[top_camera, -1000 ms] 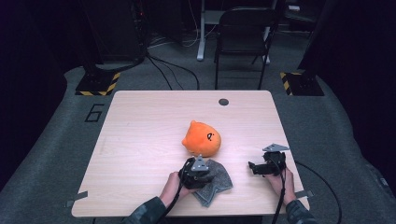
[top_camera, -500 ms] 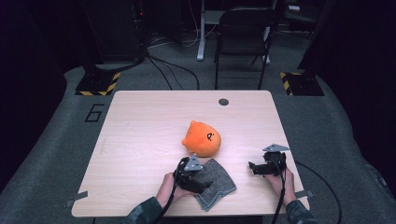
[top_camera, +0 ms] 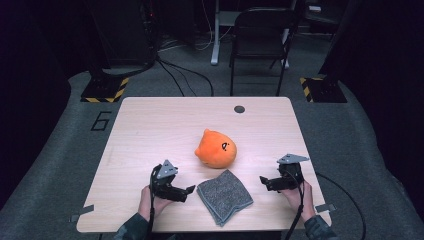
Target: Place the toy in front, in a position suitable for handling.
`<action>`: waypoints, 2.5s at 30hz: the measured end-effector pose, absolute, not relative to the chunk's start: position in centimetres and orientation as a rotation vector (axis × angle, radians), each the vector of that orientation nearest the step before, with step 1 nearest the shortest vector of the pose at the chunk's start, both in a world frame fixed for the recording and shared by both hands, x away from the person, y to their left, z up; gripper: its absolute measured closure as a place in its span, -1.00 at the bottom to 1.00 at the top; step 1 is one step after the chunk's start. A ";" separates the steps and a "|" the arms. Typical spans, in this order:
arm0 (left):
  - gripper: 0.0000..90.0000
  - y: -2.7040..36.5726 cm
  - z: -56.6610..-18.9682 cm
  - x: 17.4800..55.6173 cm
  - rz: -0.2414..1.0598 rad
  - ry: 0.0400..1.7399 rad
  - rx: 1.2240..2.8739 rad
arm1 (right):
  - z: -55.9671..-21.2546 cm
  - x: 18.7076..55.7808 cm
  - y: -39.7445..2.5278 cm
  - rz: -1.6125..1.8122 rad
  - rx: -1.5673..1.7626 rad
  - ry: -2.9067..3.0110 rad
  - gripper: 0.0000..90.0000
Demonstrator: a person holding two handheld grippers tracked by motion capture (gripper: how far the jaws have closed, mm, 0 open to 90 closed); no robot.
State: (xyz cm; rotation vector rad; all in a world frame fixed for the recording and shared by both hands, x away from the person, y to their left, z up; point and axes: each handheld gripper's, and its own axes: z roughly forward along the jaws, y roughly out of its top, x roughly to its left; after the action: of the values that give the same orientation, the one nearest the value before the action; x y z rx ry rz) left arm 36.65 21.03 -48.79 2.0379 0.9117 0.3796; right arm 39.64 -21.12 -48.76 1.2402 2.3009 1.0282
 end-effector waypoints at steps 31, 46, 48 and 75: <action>-0.96 22.8 -50.0 38.6 0.360 0.994 2.030 | -50.9 37.0 -4.7 0.849 0.839 2.692 -0.69; -0.83 22.8 -50.3 38.8 0.354 0.979 2.039 | -50.5 36.8 -6.1 0.917 0.825 2.688 0.63; -0.83 22.8 -50.3 38.8 0.357 0.977 2.034 | -50.0 36.7 -6.4 0.932 0.822 2.686 0.66; -0.85 23.1 -50.2 39.0 0.346 0.962 2.008 | -46.4 38.1 -16.3 0.917 1.132 2.427 0.64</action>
State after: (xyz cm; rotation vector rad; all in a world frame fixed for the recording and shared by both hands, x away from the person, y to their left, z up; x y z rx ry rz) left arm 38.95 23.14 -50.21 2.0084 0.9625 0.3458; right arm 38.07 -16.33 -46.43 1.1324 2.4268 0.9166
